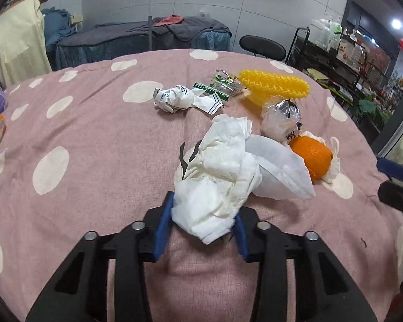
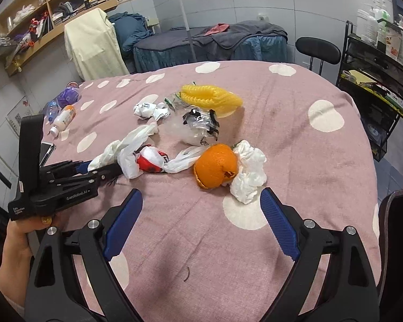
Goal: Collect trash
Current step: 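Grasp the white tissue with the left tool, then grasp the orange with the right tool while the left tool holds the tissue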
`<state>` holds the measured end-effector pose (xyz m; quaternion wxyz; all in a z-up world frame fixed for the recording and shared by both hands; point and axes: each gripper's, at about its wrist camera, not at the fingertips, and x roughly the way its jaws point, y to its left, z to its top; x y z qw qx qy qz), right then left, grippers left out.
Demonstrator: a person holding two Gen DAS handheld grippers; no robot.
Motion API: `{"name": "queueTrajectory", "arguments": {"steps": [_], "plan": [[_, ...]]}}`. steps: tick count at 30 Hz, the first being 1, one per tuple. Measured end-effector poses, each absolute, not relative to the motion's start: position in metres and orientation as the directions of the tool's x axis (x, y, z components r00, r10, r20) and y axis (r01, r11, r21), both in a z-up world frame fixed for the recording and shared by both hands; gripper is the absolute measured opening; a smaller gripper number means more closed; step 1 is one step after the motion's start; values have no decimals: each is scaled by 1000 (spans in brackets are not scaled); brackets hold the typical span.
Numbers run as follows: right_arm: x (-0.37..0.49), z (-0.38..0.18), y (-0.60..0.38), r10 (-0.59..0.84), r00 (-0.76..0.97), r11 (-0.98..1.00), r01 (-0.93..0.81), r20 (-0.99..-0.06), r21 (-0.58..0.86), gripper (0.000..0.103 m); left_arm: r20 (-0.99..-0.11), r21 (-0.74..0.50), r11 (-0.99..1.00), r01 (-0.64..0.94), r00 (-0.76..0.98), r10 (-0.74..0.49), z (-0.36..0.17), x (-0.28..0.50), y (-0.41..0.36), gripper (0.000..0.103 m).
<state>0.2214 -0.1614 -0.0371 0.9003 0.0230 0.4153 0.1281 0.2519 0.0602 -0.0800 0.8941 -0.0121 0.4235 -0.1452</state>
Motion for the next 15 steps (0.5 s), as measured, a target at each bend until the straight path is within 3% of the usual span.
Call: {"name": "queueTrajectory", "arguments": {"steps": [3,8,11,15], "plan": [[229,-42,-151,237,612,965,-235,-754,113,88,-732,-149,965,215,633,-254,-76,245,69,14],[257,-60,-150,182,556,976,-203,-811,79,88,-701,-172,969,179,668,-248,-70,232,81,11],[278,-69,-149,149,529,978,-203,-836,46,77,-683,-176,972,158,691,-236,-64,222,87,11],[303,-82,-145,106,500,977,-211,-859,-3,74,-661,-204,968,147,708,-247,-57,211,92,11]]}}
